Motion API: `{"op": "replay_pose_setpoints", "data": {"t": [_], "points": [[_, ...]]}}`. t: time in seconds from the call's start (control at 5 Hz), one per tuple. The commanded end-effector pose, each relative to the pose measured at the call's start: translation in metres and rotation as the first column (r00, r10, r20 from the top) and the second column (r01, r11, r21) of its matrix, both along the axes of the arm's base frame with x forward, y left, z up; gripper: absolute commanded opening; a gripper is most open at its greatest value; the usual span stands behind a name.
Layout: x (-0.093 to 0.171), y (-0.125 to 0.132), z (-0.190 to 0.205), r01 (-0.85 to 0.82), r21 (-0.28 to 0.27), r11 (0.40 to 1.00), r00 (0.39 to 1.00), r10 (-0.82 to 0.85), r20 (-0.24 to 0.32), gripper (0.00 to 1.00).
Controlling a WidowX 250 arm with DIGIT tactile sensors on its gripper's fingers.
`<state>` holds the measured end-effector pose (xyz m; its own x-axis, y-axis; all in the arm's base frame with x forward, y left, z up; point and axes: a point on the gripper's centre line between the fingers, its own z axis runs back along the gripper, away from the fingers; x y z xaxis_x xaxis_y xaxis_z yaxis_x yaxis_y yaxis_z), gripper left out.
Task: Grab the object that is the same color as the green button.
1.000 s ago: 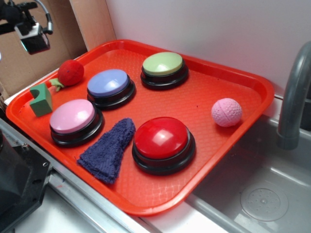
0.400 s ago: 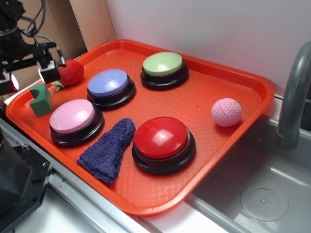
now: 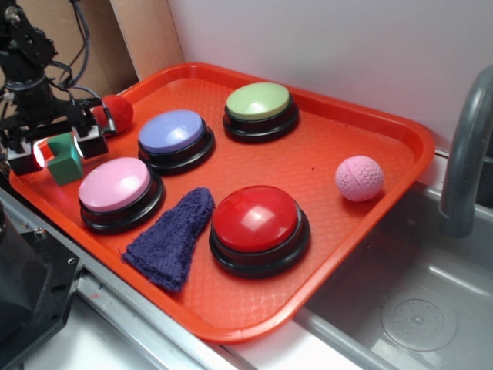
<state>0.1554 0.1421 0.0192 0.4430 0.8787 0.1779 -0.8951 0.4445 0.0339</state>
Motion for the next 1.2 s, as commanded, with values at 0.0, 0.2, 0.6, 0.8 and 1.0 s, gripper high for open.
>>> {"op": "replay_pose_setpoints", "data": {"t": [0.0, 0.2, 0.6, 0.8, 1.0], "points": [[-0.004, 0.002, 0.004, 0.057, -0.027, 0.998, 0.998, -0.056, 0.038, 0.00], [-0.004, 0.002, 0.012, 0.103, -0.063, 0.993, 0.994, -0.100, 0.049, 0.00], [0.014, -0.022, 0.074, 0.367, -0.090, 0.926, 0.930, -0.362, 0.064, 0.00], [0.024, -0.050, 0.103, 0.501, -0.076, 0.862, 0.865, -0.496, 0.077, 0.00], [0.030, -0.096, 0.131, 0.630, -0.070, 0.773, 0.776, -0.625, 0.078, 0.00]]}}
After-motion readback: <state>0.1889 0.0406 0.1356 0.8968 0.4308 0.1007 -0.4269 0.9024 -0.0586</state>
